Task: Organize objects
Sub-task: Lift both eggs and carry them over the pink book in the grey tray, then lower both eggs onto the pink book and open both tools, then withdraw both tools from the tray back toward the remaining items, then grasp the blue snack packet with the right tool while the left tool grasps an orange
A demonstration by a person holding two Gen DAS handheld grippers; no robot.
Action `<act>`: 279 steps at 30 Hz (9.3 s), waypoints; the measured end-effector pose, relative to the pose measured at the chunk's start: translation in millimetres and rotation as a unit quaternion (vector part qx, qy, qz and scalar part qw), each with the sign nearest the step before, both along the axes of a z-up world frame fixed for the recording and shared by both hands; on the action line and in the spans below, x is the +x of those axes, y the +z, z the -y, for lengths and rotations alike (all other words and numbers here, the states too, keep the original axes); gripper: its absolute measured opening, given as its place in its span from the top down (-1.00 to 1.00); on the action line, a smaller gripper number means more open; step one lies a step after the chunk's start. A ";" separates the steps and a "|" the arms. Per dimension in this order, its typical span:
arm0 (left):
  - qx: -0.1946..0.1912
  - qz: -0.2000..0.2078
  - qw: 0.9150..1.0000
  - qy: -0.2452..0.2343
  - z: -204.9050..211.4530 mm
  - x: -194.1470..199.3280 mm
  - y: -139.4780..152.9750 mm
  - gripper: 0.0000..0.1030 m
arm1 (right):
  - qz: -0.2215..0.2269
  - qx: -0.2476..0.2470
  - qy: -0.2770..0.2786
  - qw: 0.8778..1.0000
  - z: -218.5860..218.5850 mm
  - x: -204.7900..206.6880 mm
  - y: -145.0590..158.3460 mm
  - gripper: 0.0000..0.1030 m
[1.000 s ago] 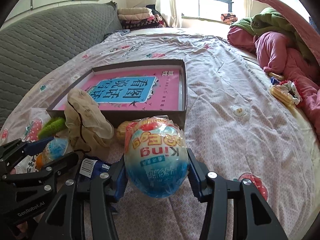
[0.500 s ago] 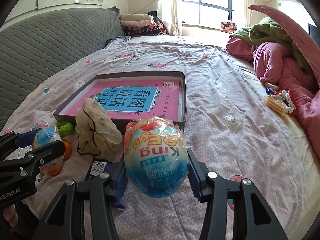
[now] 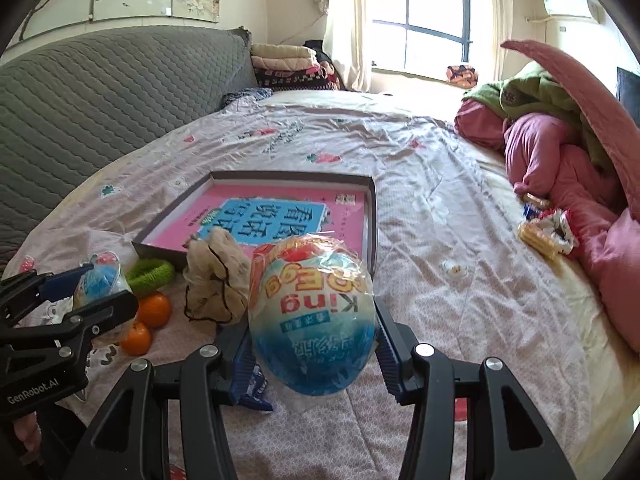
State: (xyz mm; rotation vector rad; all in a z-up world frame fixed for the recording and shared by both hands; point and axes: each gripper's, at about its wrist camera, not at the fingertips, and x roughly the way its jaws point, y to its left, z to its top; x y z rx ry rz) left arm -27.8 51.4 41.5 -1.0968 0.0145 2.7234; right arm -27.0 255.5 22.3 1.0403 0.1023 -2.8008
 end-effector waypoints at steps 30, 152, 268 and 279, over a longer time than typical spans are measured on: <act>0.023 -0.055 0.998 0.019 36.1 -89.9 56.8 -0.17 | -0.074 0.013 -0.003 0.997 36.2 -56.1 53.5 -0.01; -0.003 0.034 0.999 0.041 57.4 -190.2 -22.6 -0.36 | 0.021 0.029 -0.026 0.999 29.4 -166.3 -40.8 -0.21; -0.051 0.085 0.994 -0.036 50.4 -24.5 -62.9 -0.48 | -0.022 0.032 -0.017 0.999 54.0 11.0 -48.2 -0.42; -0.065 0.101 0.992 -0.037 44.9 -28.7 -77.1 -0.48 | -0.004 0.034 -0.013 0.999 58.8 10.8 -55.9 -0.42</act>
